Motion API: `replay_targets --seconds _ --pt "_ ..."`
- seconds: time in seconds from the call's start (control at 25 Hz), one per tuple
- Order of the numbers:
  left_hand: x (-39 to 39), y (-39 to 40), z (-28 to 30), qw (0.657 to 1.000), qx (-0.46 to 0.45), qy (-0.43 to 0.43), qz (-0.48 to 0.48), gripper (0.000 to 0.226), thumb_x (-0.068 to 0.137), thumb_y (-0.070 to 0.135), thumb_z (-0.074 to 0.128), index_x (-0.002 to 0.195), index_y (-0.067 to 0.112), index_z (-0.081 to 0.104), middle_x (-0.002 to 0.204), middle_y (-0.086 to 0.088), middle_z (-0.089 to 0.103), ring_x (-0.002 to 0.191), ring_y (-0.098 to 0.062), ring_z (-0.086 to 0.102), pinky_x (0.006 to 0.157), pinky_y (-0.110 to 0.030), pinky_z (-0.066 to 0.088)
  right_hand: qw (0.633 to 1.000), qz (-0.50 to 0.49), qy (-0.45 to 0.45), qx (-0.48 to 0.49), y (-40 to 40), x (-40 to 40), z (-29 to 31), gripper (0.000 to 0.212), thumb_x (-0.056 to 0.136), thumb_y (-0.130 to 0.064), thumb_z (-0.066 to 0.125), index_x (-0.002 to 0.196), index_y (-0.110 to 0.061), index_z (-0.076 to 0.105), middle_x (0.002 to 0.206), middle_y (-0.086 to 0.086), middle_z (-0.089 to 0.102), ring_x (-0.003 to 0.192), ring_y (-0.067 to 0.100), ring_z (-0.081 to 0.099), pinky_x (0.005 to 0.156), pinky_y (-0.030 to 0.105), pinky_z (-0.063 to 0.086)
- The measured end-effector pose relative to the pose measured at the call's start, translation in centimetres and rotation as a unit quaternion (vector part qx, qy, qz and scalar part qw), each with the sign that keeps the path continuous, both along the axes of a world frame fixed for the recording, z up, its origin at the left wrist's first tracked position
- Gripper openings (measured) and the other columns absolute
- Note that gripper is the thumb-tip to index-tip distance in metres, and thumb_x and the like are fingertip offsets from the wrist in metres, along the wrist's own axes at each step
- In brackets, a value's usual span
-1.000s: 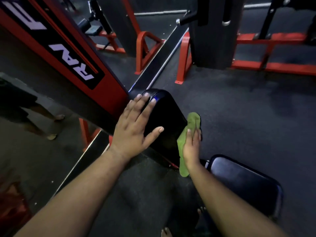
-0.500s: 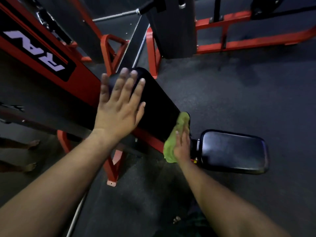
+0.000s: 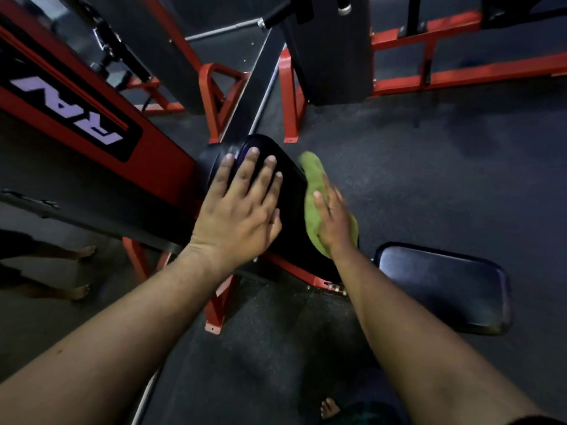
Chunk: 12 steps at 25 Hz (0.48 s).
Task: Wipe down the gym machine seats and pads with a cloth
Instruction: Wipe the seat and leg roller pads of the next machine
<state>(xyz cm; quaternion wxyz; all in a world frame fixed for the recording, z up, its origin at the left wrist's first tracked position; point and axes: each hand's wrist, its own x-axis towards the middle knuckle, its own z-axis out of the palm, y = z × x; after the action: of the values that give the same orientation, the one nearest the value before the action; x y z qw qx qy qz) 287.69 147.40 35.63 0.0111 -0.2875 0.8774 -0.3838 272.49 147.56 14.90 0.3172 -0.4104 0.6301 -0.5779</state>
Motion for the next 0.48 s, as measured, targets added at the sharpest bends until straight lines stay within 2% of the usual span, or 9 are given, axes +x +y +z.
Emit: replay_targets --seconds 0.12,0.2,0.28,0.36,0.48 --pt "0.1 0.0 -0.2 1.000 -0.009 0.010 -0.001 0.056 0.097 0.038 0.042 0.144 0.011 0.054 0.157 -0.013 0.042 0.149 -0.039 0.029 0.119 -0.060 0.024 0.973 -0.021 -0.104 0.205 4.2 -0.1 -6.9 0.094 0.079 -0.093 0.024 0.157 -0.040 0.022 0.163 0.006 0.028 0.148 0.028 0.030 0.123 0.051 0.021" --pt "-0.1 -0.3 -0.5 1.000 -0.019 0.011 -0.014 0.055 0.097 0.038 0.042 0.143 0.011 0.054 0.157 -0.014 0.042 0.149 -0.040 0.030 0.118 -0.060 0.025 0.939 -0.030 -0.181 0.290 5.9 0.5 -8.2 0.089 0.082 -0.088 0.025 0.158 -0.045 0.012 0.166 0.009 0.017 0.150 0.033 0.025 0.123 0.051 0.017" --pt "-0.2 -0.1 -0.5 1.000 -0.019 0.007 -0.003 0.056 0.096 0.039 0.041 0.143 0.011 0.054 0.158 -0.014 0.041 0.149 -0.040 0.030 0.119 -0.060 0.024 0.914 -0.029 -0.204 0.350 6.5 1.5 -6.8 0.072 0.095 -0.074 0.026 0.159 -0.044 0.010 0.164 0.015 0.021 0.146 0.040 0.029 0.121 0.052 0.020" --pt "-0.1 0.4 -0.5 0.999 -0.031 -0.003 0.021 0.058 0.096 0.039 0.042 0.145 0.012 0.051 0.160 -0.015 0.037 0.149 -0.040 0.027 0.120 -0.059 0.020 0.918 -0.025 -0.158 0.364 7.0 2.3 -3.8 0.062 0.103 -0.060 0.030 0.159 -0.040 0.014 0.161 0.017 0.027 0.142 0.044 0.032 0.118 0.050 0.024" --pt "-0.6 1.3 -0.4 0.996 -0.017 -0.013 0.081 0.062 0.098 0.042 0.039 0.152 0.012 0.040 0.165 -0.013 0.025 0.152 -0.037 0.020 0.122 -0.056 0.014 0.956 0.043 -0.039 0.289 8.6 1.7 -0.7 0.057 0.104 -0.041 0.044 0.157 -0.029 0.028 0.153 0.020 0.037 0.135 0.042 0.043 0.112 0.041 0.033"
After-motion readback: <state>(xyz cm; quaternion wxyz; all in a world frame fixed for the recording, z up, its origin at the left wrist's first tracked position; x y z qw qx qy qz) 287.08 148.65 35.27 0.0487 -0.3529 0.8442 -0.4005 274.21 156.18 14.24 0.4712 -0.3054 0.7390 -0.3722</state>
